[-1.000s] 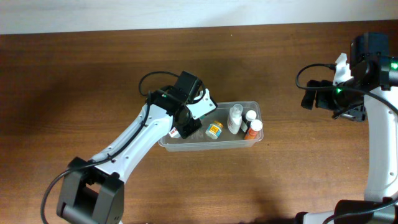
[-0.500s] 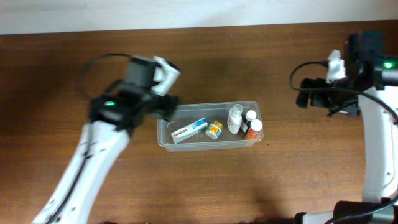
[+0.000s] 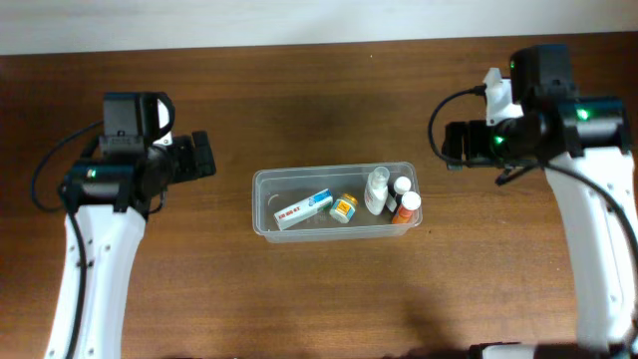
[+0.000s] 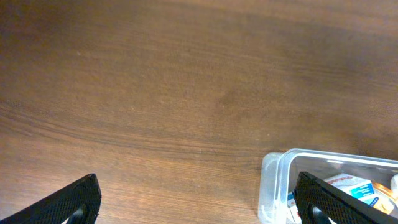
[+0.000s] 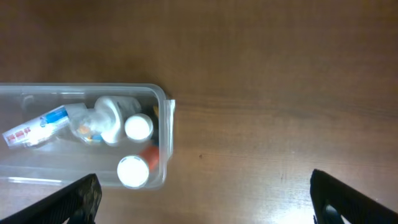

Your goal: Pack container

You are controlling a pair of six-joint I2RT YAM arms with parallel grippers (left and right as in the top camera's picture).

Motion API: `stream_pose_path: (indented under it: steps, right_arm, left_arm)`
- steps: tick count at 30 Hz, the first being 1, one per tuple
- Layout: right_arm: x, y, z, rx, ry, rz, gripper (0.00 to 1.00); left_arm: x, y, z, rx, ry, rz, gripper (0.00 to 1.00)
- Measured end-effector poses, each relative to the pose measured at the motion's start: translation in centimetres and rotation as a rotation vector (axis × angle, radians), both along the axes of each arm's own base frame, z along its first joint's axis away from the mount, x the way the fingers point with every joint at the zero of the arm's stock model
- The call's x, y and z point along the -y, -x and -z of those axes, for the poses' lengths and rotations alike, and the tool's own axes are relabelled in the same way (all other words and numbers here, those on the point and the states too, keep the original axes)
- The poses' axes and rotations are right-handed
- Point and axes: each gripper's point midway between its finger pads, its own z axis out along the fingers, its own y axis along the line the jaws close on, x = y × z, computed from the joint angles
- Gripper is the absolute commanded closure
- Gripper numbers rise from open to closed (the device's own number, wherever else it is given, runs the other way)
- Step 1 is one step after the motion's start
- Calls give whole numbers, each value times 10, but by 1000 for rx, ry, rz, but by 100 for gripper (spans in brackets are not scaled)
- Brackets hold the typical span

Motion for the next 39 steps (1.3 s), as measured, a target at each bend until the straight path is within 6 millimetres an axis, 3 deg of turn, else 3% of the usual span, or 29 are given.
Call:
stream_pose_path:
  steps: [3,5,7,9,12,16,19,23,32,36,39]
  right_arm:
    - [2,13,-23,147,3,17,2]
    - [4,39,-39,285,3,30,2]
    - [8,62,-41,424,10,46,2]
    - [10,90,-11,439,18,55,2]
    - [12,115,41,406,26,61,1]
    - [14,136,91,315,34,63,2]
    - [14,144,122,237,40,62,2]
    - [14,151,145,168,43,61,2]
    - [16,149,144,184,51,67,2]
    - [17,146,115,407,46,75,2]
    - [17,144,109,544,43,80,2]
  left_arm:
    - [0,15,-19,90,-11,19,0]
    - [-1,42,-37,204,-21,35,0]
    - [-1,68,-51,331,-28,40,1]
    - [-2,103,-44,436,-32,43,1]
    - [-3,124,-22,491,-34,44,1]
    - [-3,149,14,389,-36,48,0]
    - [-4,166,38,274,-36,51,0]
    - [-4,185,59,157,-36,53,0]
    - [-4,192,66,119,-36,53,1]
    - [-4,192,66,118,-36,53,1]
    - [-4,192,66,117,-36,54,1]
